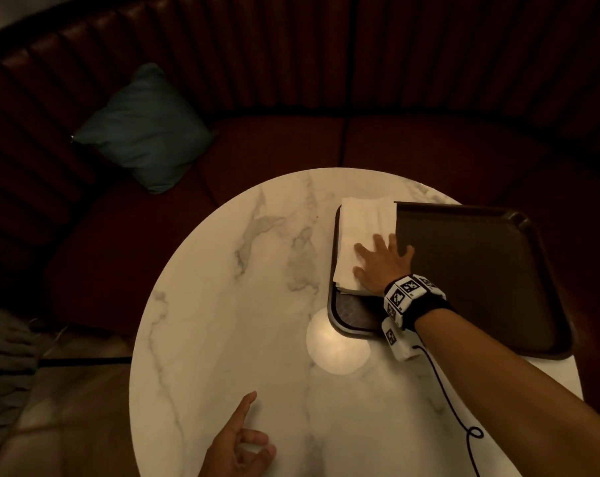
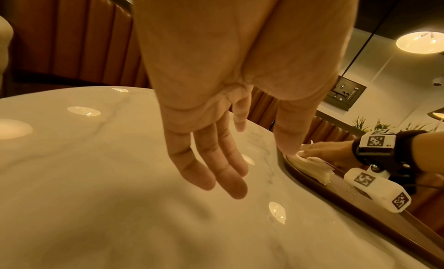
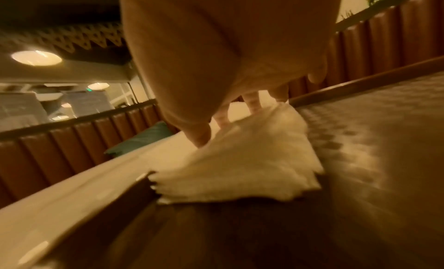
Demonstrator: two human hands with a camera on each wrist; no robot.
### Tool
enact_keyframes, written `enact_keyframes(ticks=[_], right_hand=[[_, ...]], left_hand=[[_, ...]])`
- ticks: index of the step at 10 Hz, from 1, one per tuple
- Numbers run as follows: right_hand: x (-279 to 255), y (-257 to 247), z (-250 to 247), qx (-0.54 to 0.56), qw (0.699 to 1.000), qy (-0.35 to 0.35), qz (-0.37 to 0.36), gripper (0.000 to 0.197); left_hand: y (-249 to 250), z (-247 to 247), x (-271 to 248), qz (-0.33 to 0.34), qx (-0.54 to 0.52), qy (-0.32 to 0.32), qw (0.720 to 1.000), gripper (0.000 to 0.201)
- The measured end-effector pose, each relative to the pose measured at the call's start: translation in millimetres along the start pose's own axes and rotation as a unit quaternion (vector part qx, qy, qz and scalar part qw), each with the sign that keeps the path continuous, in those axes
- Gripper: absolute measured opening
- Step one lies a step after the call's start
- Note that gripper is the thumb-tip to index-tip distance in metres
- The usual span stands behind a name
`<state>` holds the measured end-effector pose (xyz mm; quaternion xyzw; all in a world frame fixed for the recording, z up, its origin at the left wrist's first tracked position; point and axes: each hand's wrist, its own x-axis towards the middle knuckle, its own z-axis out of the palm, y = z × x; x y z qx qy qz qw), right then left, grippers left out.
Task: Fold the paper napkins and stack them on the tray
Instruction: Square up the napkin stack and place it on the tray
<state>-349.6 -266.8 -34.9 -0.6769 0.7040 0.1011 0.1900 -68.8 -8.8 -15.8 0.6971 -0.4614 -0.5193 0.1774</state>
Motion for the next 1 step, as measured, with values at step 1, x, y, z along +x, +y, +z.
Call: enact_keyframes(ticks=[1], right_hand=[[-7.1, 3.4, 0.3, 0.045, 0.999, -0.023, 0.001, 0.059]], left_hand=[[18.9, -19.9, -13.6, 0.061, 0.068, -0.027, 0.995, 0.078]])
